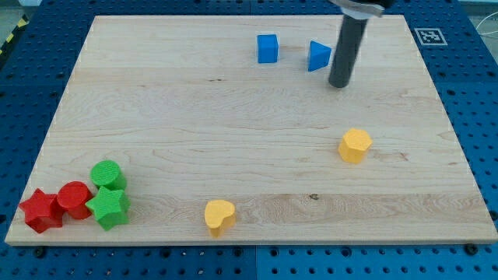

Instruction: Slide the yellow hexagon towards the bottom center

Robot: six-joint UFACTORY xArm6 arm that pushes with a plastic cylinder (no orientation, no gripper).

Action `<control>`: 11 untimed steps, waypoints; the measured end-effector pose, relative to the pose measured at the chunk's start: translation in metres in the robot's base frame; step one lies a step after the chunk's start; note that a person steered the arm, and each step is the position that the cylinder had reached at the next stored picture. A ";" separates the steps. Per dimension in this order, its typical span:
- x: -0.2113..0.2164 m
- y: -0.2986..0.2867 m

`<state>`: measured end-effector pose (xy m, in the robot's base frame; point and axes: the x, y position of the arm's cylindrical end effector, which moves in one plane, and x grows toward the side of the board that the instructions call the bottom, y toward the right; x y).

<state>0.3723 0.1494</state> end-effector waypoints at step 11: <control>0.139 -0.051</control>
